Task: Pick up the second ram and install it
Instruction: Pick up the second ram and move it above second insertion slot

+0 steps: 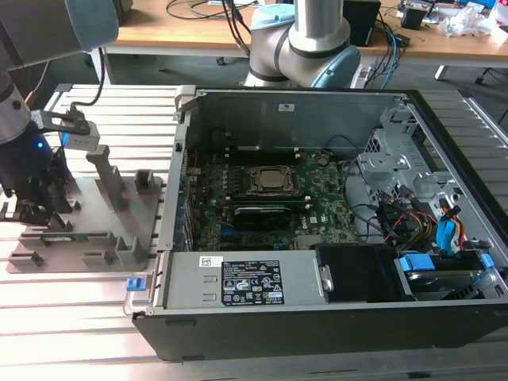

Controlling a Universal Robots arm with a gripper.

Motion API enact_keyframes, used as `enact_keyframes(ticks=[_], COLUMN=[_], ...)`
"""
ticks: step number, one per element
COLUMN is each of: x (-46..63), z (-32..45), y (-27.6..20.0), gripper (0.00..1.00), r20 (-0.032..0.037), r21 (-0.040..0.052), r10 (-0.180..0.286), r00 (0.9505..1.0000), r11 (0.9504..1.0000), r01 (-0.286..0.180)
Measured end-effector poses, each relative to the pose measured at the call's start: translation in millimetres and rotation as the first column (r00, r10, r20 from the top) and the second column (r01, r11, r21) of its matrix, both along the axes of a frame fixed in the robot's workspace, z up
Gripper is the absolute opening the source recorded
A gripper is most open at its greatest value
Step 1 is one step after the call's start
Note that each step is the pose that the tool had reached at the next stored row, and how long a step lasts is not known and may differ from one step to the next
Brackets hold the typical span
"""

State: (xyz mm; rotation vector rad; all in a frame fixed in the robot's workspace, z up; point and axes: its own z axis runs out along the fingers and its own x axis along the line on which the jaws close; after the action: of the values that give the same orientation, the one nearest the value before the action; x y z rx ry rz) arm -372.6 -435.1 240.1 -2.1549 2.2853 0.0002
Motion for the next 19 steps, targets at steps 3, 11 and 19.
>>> enact_keyframes(ticks=[3,11,19], x=[1.4,2.5,2.5], z=[-8.8,-40.7,-41.5], y=[-0.9,-0.9,-0.9], gripper=[0.36,0.36,0.14], r20=[-0.0001,-0.0002,-0.0003], r21=[0.0000,-0.0006,-0.0007], r10=[0.002,0.033,0.033], r00=[1.0000,0.9995,0.9995], r11=[1.0000,0.9995,0.9995], r01=[-0.002,-0.033,-0.033])
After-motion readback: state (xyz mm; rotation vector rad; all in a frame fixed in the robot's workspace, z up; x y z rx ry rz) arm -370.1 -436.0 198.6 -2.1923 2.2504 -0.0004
